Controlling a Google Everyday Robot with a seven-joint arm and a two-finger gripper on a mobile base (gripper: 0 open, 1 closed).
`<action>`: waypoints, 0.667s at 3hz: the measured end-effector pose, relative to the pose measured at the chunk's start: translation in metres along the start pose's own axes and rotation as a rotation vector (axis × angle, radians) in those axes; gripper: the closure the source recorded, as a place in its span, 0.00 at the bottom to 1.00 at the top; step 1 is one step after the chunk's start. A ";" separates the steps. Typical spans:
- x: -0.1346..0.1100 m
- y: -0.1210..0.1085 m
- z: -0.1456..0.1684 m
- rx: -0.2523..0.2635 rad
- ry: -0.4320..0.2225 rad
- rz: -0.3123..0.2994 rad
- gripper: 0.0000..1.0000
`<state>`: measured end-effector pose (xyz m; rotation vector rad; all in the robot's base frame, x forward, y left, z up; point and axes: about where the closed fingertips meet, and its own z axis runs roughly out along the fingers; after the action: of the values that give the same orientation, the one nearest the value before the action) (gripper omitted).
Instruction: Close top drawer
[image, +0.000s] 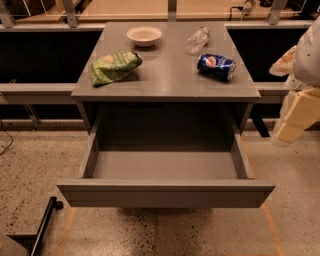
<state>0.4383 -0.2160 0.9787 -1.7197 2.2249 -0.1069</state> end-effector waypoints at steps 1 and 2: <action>0.002 0.011 0.029 -0.069 -0.009 0.010 0.47; 0.008 0.029 0.068 -0.171 -0.012 0.028 0.70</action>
Offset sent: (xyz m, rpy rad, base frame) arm -0.0192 0.0127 -0.1243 0.0936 0.2975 0.0172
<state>0.4298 -0.2068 0.9056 -1.7685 2.3073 0.1026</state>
